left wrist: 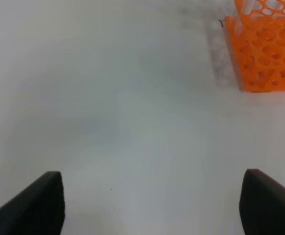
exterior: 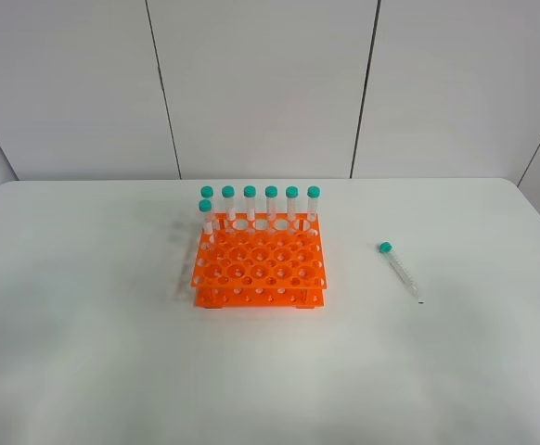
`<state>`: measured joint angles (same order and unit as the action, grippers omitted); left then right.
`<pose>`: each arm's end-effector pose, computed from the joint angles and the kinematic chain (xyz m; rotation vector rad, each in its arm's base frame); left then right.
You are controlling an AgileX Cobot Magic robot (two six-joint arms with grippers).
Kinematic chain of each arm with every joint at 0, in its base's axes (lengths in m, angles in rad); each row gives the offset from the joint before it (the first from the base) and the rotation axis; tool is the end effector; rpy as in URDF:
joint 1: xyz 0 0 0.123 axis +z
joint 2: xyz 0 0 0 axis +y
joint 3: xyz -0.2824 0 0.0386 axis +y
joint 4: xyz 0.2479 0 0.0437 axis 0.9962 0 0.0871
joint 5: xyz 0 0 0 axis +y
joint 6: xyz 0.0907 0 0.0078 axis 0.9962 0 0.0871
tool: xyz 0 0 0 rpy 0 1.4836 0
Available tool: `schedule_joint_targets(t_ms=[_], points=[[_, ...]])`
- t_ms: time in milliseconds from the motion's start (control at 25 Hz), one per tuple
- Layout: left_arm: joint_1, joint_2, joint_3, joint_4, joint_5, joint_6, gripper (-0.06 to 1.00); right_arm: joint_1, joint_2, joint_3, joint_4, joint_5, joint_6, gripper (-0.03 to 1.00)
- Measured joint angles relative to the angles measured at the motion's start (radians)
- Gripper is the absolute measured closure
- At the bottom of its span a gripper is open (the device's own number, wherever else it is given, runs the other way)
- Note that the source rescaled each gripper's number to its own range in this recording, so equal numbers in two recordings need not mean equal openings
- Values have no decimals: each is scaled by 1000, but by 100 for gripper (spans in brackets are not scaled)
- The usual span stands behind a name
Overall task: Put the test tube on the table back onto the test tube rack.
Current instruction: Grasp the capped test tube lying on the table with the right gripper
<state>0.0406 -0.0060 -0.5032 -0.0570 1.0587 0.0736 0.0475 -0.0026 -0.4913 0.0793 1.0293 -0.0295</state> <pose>-0.0059 -0.0048 0.2783 0.0364 2.0315 0.0038 -0.0034 0.0060 0.2775 -0.0795 2.0165 0.1060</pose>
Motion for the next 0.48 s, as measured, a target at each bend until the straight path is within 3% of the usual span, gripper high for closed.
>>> schedule_joint_targets(t_ms=[480], points=[[0,0,0,0,0,0,-3,0,5,-15,1,-4,0,-3]])
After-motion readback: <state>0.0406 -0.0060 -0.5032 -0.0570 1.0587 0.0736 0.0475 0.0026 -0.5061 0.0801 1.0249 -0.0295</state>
